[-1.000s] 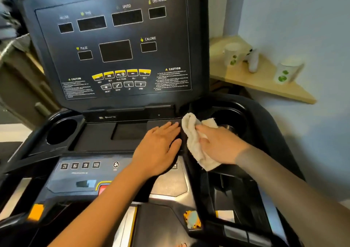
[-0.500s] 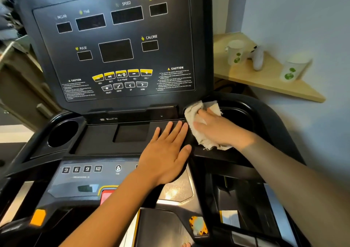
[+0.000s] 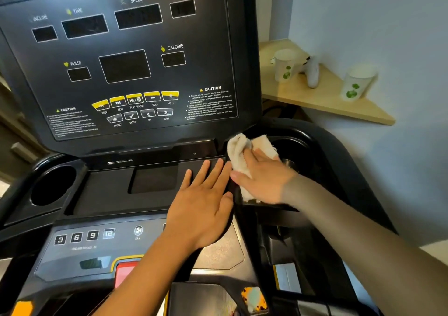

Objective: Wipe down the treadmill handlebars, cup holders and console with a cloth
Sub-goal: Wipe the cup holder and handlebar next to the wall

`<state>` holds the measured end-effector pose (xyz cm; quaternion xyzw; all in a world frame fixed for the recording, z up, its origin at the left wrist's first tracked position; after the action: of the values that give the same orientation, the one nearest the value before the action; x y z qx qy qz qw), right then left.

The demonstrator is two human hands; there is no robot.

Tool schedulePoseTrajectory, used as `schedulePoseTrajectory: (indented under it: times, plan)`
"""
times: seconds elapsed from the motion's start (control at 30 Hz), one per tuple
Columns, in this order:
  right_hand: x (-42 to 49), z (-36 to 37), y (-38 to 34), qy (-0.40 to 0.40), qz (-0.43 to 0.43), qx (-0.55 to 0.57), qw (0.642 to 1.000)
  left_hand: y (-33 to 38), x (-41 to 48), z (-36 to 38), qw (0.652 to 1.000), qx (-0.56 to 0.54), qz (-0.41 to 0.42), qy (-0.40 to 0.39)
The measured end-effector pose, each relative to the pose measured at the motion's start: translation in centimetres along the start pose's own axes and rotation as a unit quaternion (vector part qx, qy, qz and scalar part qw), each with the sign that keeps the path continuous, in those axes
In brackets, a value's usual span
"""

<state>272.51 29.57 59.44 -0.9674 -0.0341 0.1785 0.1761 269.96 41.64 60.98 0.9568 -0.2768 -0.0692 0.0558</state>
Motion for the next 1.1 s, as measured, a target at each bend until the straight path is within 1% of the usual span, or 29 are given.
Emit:
schedulePoseTrajectory:
  times: [0.07,0.13,0.27,0.33,0.4,0.43,0.5,0.53,0.6,0.63,0.67,0.7,0.73,0.77,0.83,0.87,0.93,1.03,1.1]
  plan:
    - [1.8,-1.6,0.9,0.031,0.016,0.019,0.999,0.1,0.0,-0.2,1.000,0.006,-0.001,0.001]
    - [2.6,-2.6,1.1,0.045,0.016,0.023,0.999,0.2,-0.1,-0.4,1.000,0.005,-0.004,0.002]
    - [0.1,-1.5,0.7,0.022,-0.003,0.026,0.999,0.2,-0.1,-0.3,1.000,0.003,-0.003,0.004]
    - [-2.6,-0.8,0.3,0.021,-0.031,0.024,0.999,0.2,0.0,-0.3,1.000,-0.005,0.001,0.010]
    - [-5.2,-0.6,-0.5,0.052,-0.065,0.006,0.997,0.1,0.1,-0.1,1.000,-0.003,0.001,0.012]
    - [-5.8,-0.8,-0.9,0.078,-0.087,0.008,0.993,0.1,0.1,0.0,1.000,0.001,-0.001,0.013]
    - [-5.4,-0.5,-1.2,0.084,-0.095,0.002,0.992,0.2,0.2,0.1,1.000,0.011,-0.005,0.014]
    - [-4.1,0.0,-0.2,0.068,-0.066,0.006,0.995,0.3,0.4,0.0,1.000,0.012,-0.003,0.015]
    - [-0.7,-0.4,2.3,0.083,0.014,0.002,0.996,0.6,0.9,-0.4,1.000,0.009,0.006,0.020]
    - [0.6,-1.2,2.9,0.115,0.036,-0.055,0.991,0.8,1.0,-0.7,1.000,0.009,0.010,0.024]
    - [1.8,-1.7,3.2,0.120,0.046,-0.060,0.990,1.0,1.1,-0.9,0.999,0.009,0.013,0.028]
    - [3.0,-1.6,3.1,0.085,0.036,-0.083,0.992,1.2,1.1,-1.1,0.999,0.010,0.015,0.032]
    - [3.6,-1.9,2.5,0.072,0.014,-0.120,0.990,1.3,1.1,-1.2,0.999,0.011,0.015,0.035]
    - [4.3,-2.1,1.9,0.075,-0.006,-0.148,0.986,1.2,1.1,-1.3,0.999,0.011,0.014,0.040]
    - [4.6,-2.4,1.9,0.076,-0.001,-0.141,0.987,1.1,1.0,-1.4,0.999,0.013,0.008,0.051]
    - [4.1,-2.3,1.9,0.063,0.002,-0.132,0.989,1.0,0.9,-1.4,0.999,0.015,0.006,0.052]
    - [2.5,-1.8,1.9,0.045,0.003,-0.141,0.989,1.0,0.8,-1.4,0.999,0.014,0.003,0.051]
    - [-0.4,-1.1,1.5,0.036,0.001,-0.158,0.987,1.1,0.8,-1.2,0.999,0.008,0.003,0.048]
    - [-0.8,-0.7,1.5,0.030,0.011,-0.172,0.984,1.1,0.8,-1.2,0.999,0.014,0.003,0.050]
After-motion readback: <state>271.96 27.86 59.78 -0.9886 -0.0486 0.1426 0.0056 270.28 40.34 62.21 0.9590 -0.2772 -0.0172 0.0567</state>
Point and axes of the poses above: each hand's wrist, its own x-axis towards the middle knuckle, its own z-axis out of the palm, y = z × x, the point moved 10 cm from there along x, towards the middle knuckle
